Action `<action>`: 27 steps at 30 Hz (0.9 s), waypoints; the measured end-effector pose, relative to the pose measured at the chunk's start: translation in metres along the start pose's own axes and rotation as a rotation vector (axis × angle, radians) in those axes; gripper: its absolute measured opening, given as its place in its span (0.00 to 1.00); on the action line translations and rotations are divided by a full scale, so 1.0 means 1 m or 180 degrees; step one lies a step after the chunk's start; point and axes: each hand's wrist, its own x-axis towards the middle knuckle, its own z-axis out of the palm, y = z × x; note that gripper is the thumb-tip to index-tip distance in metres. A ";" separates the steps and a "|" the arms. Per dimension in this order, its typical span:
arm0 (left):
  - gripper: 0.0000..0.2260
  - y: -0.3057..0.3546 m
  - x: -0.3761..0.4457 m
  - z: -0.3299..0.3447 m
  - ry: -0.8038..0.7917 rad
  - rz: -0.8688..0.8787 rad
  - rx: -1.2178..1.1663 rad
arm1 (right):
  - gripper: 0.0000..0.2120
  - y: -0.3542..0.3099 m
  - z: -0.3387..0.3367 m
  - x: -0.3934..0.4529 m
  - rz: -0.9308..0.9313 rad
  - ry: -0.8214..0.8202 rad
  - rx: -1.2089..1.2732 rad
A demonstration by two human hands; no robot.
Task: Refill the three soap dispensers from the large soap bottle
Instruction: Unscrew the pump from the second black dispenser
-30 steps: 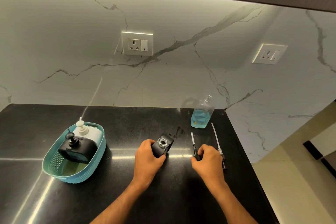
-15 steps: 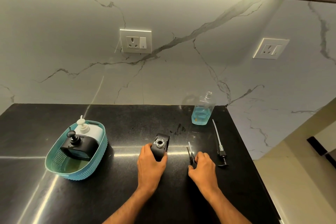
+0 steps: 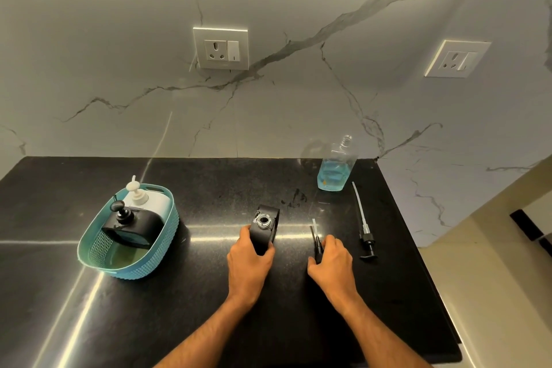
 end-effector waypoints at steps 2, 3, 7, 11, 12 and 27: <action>0.23 0.000 0.000 0.000 0.0018 0.0003 -0.0005 | 0.20 0.000 0.000 0.001 0.0001 -0.0002 0.0000; 0.23 0.000 0.000 0.001 0.0027 0.0004 -0.0012 | 0.20 0.000 0.000 0.001 0.0005 -0.0006 0.0000; 0.20 0.000 0.001 0.003 0.0101 0.0016 -0.0045 | 0.20 0.001 0.000 0.000 -0.0032 0.0005 -0.0040; 0.22 0.001 0.001 0.005 0.0136 0.0023 -0.0042 | 0.21 0.002 -0.003 0.001 -0.0060 -0.0002 -0.0039; 0.23 0.002 0.002 0.005 0.0139 0.0025 -0.0050 | 0.21 0.002 -0.004 0.002 -0.0071 0.0004 -0.0031; 0.17 0.034 0.030 0.017 0.0267 0.0307 -0.0189 | 0.22 0.011 -0.030 0.051 -0.0272 0.0484 0.0602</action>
